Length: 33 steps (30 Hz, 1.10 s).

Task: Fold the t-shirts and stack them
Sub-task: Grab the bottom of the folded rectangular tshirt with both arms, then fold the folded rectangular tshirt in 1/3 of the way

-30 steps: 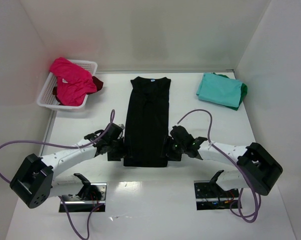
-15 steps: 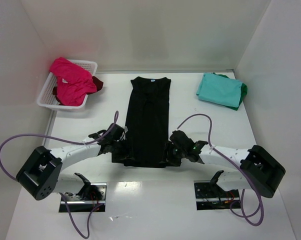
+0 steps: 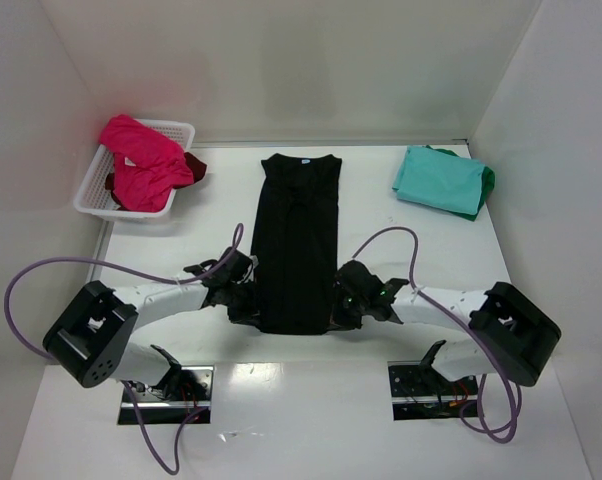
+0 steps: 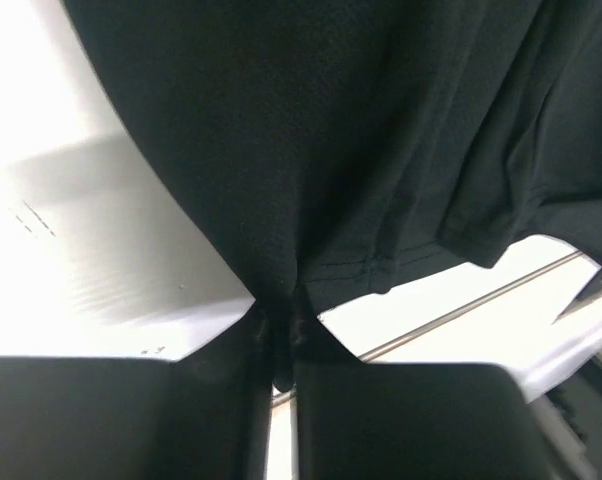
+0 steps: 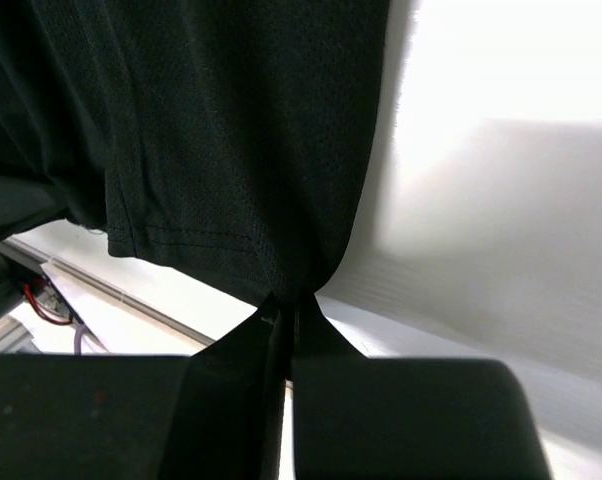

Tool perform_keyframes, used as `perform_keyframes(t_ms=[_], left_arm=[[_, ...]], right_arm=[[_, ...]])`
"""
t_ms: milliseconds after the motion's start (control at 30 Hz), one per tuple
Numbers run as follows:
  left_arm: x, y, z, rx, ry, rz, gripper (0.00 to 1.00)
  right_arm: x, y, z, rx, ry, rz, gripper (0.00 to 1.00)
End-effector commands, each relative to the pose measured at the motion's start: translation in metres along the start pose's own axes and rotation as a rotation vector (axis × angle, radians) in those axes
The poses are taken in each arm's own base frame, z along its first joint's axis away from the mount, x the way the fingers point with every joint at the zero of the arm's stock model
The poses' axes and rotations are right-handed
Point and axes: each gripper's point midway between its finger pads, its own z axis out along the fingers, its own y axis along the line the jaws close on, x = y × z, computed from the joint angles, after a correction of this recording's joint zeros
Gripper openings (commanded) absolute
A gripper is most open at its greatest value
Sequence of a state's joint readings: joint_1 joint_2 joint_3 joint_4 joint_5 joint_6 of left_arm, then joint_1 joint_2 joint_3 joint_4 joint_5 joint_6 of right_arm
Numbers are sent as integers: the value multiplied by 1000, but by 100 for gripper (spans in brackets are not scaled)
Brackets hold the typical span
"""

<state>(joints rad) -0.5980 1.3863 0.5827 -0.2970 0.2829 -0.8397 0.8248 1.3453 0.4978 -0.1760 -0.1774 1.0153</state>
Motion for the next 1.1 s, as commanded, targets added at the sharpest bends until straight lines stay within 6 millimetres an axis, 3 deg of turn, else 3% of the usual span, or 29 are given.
perform_keyframes(t_ms=[0, 167, 433, 500, 633, 767, 867, 1067], left_arm=[[7, 11, 1, -44, 26, 7, 0], [5, 3, -14, -23, 4, 26, 0], [-26, -40, -56, 46, -89, 123, 0], [-39, -57, -66, 74, -122, 153, 0], [-69, -70, -77, 91, -170, 187, 0], [-111, -73, -83, 102, -203, 217, 0], [-137, -70, -74, 97, -188, 232, 0], [-181, -64, -50, 88, -151, 261, 0]], right_arm=[[0, -17, -8, 68, -39, 11, 0], [-1, -14, -21, 51, -64, 17, 0], [-26, 21, -44, -4, -139, -27, 0], [-42, 27, -49, -9, -176, -38, 0], [-83, 30, -63, -13, -261, -43, 0], [-134, 35, -74, -14, -338, -59, 0], [-170, 52, -78, -37, -389, -87, 0], [-215, 70, -48, -34, -384, -123, 0]])
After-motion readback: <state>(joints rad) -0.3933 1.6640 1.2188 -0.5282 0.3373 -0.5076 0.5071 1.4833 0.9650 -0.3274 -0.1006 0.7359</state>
